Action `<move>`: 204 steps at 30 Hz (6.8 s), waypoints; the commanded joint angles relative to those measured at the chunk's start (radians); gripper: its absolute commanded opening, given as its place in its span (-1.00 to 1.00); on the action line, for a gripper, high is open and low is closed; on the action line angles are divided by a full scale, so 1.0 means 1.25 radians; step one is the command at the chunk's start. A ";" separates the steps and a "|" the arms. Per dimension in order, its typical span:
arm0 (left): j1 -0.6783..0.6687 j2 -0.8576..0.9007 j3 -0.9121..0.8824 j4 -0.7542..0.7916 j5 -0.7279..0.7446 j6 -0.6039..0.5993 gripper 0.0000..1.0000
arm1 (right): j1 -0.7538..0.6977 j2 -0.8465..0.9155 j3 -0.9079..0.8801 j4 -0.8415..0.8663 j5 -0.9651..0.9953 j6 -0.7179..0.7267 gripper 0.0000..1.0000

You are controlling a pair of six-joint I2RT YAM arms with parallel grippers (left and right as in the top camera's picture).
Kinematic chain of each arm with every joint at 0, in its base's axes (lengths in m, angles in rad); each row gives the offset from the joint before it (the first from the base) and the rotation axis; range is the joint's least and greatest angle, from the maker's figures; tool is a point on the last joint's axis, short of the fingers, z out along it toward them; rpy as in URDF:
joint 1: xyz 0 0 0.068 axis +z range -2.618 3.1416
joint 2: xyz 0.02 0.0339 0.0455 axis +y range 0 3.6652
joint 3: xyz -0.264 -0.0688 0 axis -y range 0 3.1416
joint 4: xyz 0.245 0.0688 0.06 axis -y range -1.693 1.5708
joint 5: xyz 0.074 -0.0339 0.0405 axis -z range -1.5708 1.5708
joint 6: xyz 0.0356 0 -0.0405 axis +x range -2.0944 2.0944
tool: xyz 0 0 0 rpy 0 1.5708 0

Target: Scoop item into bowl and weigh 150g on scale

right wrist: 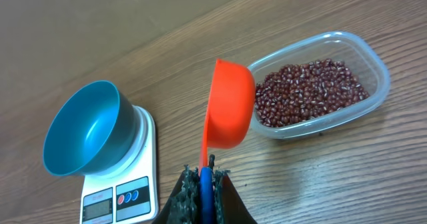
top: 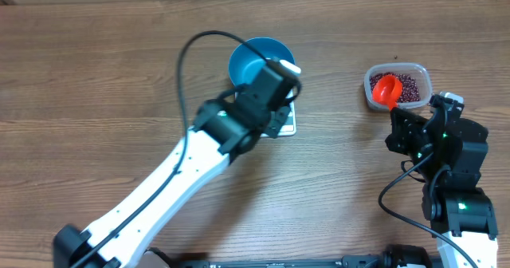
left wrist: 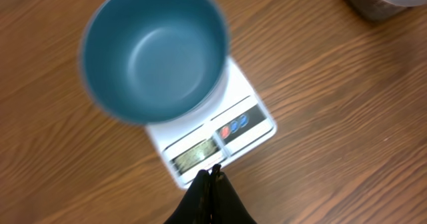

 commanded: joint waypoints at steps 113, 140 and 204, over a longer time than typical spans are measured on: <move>0.219 -0.133 0.006 -0.155 0.281 0.193 0.99 | -0.182 0.780 0.504 -0.300 -0.204 -0.503 -0.93; 0.219 -0.133 0.006 -0.155 0.281 0.193 0.99 | -0.280 0.811 0.470 -0.316 -0.381 -0.509 -0.93; 0.219 -0.133 0.006 -0.155 0.281 0.193 0.99 | -0.413 0.801 0.449 -0.353 -0.923 -0.482 -0.93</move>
